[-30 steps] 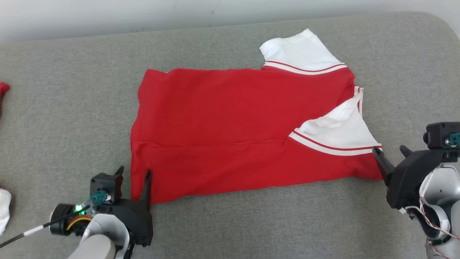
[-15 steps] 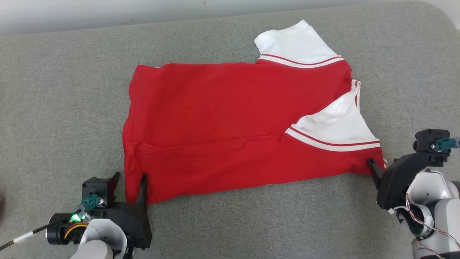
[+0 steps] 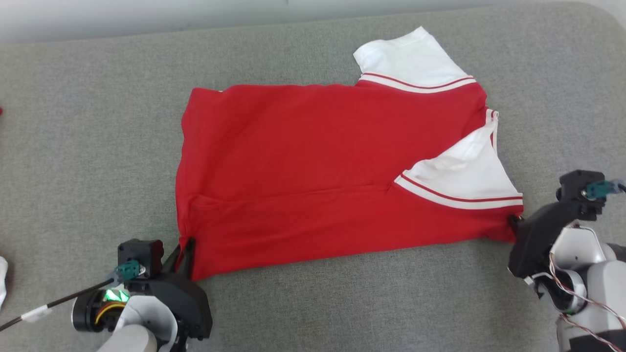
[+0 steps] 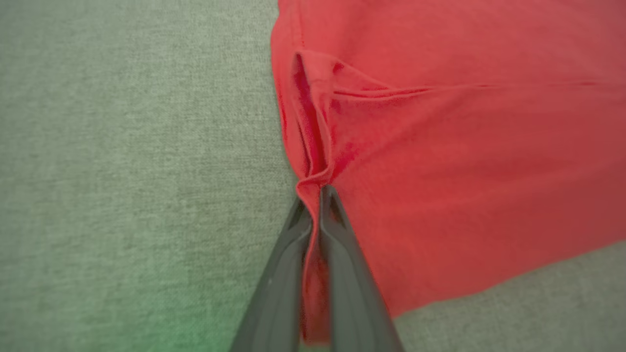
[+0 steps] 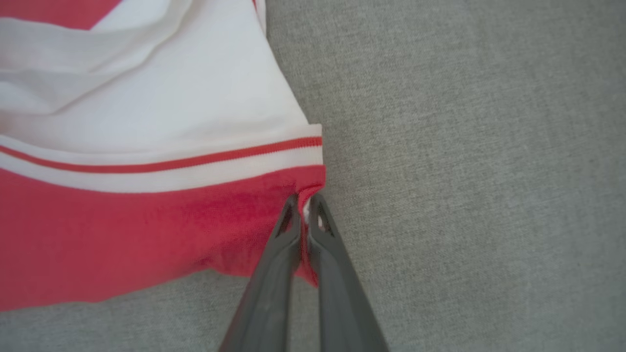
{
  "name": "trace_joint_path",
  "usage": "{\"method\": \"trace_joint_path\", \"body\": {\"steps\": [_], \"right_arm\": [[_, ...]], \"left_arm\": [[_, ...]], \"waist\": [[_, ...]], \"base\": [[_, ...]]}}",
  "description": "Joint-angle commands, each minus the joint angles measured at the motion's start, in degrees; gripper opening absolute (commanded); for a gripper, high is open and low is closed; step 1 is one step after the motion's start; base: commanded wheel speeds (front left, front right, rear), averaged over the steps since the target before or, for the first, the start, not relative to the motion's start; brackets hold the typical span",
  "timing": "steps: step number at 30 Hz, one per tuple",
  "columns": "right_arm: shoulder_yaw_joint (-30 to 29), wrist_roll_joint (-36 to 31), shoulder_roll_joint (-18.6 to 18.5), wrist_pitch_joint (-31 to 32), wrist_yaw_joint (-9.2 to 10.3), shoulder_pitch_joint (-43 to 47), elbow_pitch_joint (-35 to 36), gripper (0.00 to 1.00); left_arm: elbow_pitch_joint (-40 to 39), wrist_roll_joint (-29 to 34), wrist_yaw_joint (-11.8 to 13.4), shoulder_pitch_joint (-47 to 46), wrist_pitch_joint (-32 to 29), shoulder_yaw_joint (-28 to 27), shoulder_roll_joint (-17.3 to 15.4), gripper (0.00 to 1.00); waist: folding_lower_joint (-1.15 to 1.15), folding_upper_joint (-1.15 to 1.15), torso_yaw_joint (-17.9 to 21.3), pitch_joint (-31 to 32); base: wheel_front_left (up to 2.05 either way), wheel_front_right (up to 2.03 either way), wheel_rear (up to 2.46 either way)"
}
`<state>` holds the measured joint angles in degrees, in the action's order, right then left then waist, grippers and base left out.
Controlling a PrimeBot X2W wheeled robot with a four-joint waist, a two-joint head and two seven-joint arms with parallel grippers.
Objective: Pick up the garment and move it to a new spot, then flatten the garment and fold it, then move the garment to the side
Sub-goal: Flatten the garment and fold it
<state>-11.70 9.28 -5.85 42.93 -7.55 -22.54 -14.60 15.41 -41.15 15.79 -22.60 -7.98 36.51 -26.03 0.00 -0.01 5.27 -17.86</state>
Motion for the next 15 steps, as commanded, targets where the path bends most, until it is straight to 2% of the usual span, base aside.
{"method": "trace_joint_path", "body": {"steps": [1, 6, 15], "right_arm": [[-0.5, 0.5, -0.4, 0.5, 0.13, 1.6, 0.5, 0.00], [-1.8, 2.4, -0.6, 2.1, 0.13, 4.9, 4.8, 0.00], [-4.4, 4.7, 1.6, 7.8, 0.13, 15.9, 17.9, 0.00]], "left_arm": [[1.8, -0.9, 0.3, 4.6, -2.0, 1.3, 0.1, 0.00], [-0.7, -1.9, 1.2, 6.2, -1.9, 0.5, -0.7, 0.00], [-7.8, -2.4, 4.1, 11.3, -2.0, 0.4, -2.8, 0.00]], "waist": [[0.00, 0.01, -0.2, 0.8], [0.00, 0.01, -0.6, 2.1], [0.00, 0.01, -0.8, 4.2]], "base": [[0.00, 0.00, 0.00], [0.00, 0.00, 0.00], [0.00, 0.00, 0.00]]}}
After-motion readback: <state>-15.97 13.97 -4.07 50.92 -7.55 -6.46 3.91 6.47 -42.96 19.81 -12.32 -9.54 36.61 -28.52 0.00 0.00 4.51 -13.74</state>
